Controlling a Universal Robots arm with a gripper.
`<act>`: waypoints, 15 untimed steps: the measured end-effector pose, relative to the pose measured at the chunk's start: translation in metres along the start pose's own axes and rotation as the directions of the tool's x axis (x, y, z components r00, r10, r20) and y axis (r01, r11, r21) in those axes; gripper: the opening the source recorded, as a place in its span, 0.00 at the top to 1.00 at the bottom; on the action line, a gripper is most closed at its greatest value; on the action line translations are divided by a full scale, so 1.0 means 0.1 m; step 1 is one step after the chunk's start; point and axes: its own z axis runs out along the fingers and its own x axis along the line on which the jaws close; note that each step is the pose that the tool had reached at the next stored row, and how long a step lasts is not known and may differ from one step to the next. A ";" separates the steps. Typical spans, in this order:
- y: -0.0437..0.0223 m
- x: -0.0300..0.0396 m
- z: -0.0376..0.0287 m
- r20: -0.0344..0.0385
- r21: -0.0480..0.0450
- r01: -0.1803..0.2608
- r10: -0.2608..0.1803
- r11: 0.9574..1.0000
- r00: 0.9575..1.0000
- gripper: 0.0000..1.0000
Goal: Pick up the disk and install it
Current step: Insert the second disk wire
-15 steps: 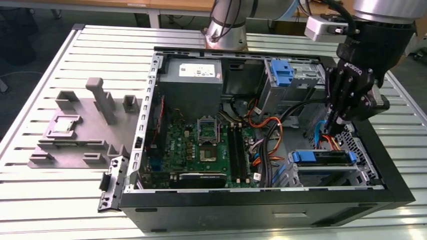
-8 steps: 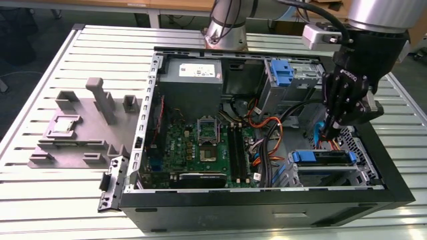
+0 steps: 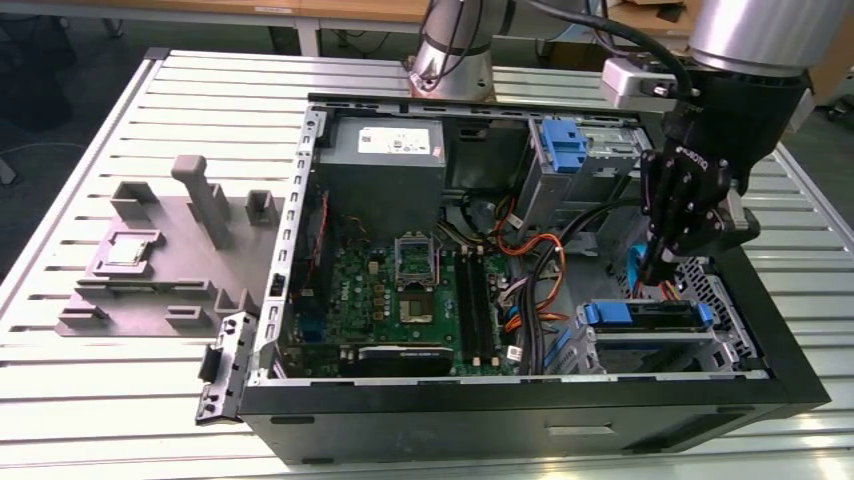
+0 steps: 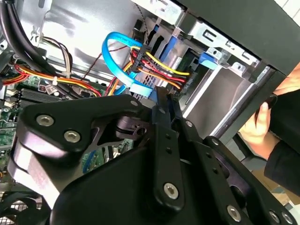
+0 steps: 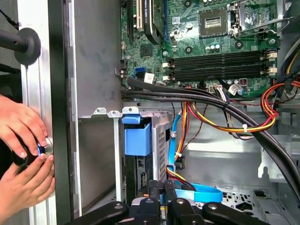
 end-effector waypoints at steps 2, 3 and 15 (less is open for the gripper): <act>0.010 0.004 0.002 0.000 0.001 0.001 -0.001 1.000 1.000 0.84; 0.021 0.007 0.002 0.000 0.001 0.002 -0.002 1.000 1.000 0.84; 0.091 0.013 0.005 0.010 0.001 0.001 -0.001 1.000 1.000 0.77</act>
